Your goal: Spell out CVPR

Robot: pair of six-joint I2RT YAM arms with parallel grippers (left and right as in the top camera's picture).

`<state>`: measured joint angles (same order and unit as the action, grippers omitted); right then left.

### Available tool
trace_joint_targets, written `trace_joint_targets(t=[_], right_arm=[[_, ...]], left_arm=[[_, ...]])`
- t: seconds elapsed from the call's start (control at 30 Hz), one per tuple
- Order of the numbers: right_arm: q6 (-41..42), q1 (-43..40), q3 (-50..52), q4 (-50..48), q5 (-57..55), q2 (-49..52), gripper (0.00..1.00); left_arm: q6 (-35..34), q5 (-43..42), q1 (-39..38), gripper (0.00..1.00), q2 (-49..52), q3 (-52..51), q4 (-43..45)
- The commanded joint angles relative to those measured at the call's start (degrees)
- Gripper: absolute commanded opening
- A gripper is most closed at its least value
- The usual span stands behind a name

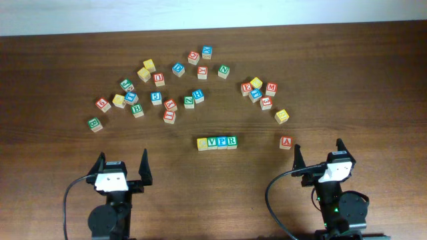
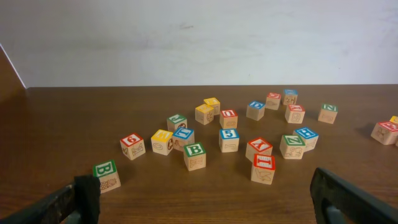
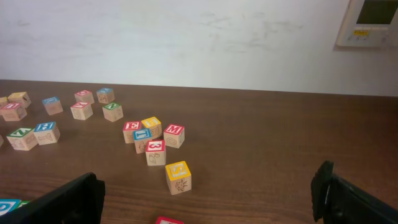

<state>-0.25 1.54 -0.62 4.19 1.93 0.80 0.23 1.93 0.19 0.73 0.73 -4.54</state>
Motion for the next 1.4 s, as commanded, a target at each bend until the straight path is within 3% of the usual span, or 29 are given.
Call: trace_joint_targets(t=[0.0,1.37], right_arm=[[-0.4,0.3,0.3,0.3,0.2,-0.6,0.98],[-0.4,-0.6,0.3,0.5,-2.6,-0.6,0.98]], left_arm=[[0.2,-0.7,0.4,0.99,-0.4,-0.2,-0.3],[0.2,-0.7,0.4,0.99,-0.4,-0.2,-0.2]])
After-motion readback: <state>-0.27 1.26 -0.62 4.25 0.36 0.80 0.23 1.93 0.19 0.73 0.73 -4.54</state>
